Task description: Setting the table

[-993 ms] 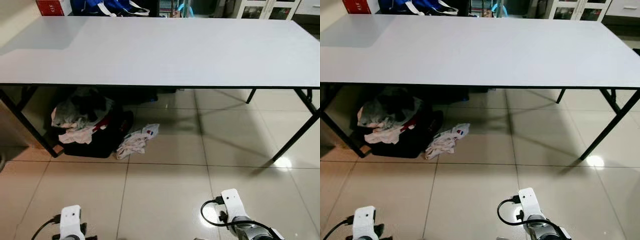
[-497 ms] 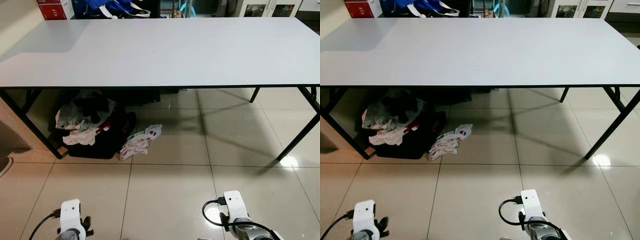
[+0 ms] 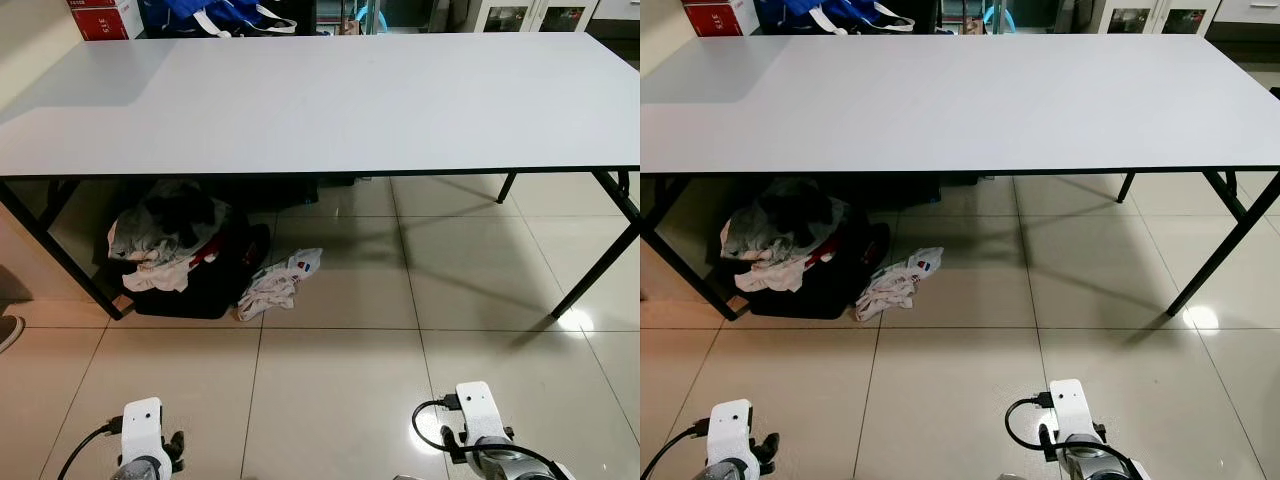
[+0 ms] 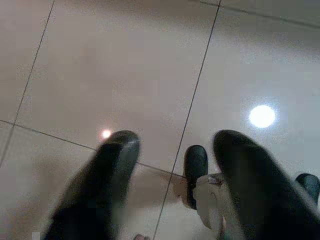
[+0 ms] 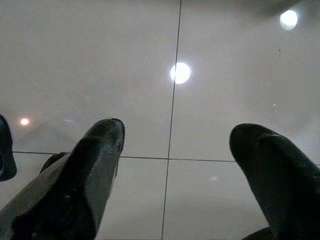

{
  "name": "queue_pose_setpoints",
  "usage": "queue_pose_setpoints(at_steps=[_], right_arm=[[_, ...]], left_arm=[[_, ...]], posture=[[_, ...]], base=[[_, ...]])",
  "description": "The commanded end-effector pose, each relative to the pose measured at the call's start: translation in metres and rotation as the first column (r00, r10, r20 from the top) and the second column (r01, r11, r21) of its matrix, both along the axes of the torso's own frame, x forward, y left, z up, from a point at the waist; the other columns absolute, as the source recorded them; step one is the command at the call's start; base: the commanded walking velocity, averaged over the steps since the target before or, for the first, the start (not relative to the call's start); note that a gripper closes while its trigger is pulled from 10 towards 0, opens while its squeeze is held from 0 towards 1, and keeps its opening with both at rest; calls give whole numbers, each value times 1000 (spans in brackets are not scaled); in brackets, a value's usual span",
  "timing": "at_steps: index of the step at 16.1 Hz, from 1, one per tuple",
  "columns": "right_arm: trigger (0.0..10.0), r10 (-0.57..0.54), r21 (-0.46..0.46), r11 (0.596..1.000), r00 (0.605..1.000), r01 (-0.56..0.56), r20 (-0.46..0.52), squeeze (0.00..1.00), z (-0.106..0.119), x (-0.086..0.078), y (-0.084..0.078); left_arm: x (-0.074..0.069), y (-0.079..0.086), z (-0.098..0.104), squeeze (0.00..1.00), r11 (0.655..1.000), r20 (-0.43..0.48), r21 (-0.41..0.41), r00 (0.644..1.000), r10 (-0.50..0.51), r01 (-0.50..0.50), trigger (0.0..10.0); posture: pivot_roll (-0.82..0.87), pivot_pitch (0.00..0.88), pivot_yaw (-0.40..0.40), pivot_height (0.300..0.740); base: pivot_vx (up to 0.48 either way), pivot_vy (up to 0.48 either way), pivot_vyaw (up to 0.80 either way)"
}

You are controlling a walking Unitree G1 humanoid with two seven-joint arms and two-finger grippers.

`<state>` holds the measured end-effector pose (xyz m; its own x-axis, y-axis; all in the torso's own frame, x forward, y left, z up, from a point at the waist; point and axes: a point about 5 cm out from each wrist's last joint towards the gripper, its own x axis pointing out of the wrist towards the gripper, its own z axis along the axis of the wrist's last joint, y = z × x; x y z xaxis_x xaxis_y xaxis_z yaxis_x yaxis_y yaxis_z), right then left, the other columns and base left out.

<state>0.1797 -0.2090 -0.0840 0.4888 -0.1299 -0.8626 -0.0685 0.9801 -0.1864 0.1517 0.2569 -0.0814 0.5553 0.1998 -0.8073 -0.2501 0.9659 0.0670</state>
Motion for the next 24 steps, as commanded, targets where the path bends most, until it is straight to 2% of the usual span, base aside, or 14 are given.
queue_pose_setpoints(at_steps=[1,2,9,10,17,20,21,24], right_arm=[[10000,-27,-8,1000,999,27,-18,1000,-2,-4,-3],[10000,-22,-15,1000,1000,22,-19,0,-1,-4,-4],[10000,-3,-17,1000,1000,3,-10,0,3,3,-7],[10000,0,-17,1000,1000,0,-10,0,3,3,-8],[10000,8,-14,1000,1000,-9,-6,0,4,6,-9],[10000,11,-11,1000,1000,-12,-8,0,4,5,-9],[10000,12,-10,1000,1000,-12,-9,0,4,5,-8],[10000,15,-3,1000,1000,-15,-10,0,3,5,-6]], left_arm=[[-1,3,0,0,1000,-18,10,1000,-11,11,10000],[0,3,1,0,1000,-15,13,1000,-9,9,10000],[5,4,3,0,999,5,38,1000,15,-15,10000],[8,5,5,1000,998,31,31,999,45,-46,10000],[14,3,7,1000,998,66,23,996,53,-55,10000],[14,5,8,1000,997,61,54,997,44,-48,10000],[15,6,9,0,997,76,47,996,54,-57,0],[17,7,10,0,998,86,43,995,52,-56,0]], posture=[[-94,43,39,740],[-96,45,36,740],[-98,62,6,740],[-99,61,3,740],[-100,60,-5,740],[-99,60,-5,740],[-99,59,-4,740],[-98,58,-4,740]], base=[[0,0,0],[0,0,0],[0,0,0],[0,0,0],[0,0,0],[0,0,0],[0,0,0],[0,0,0]])
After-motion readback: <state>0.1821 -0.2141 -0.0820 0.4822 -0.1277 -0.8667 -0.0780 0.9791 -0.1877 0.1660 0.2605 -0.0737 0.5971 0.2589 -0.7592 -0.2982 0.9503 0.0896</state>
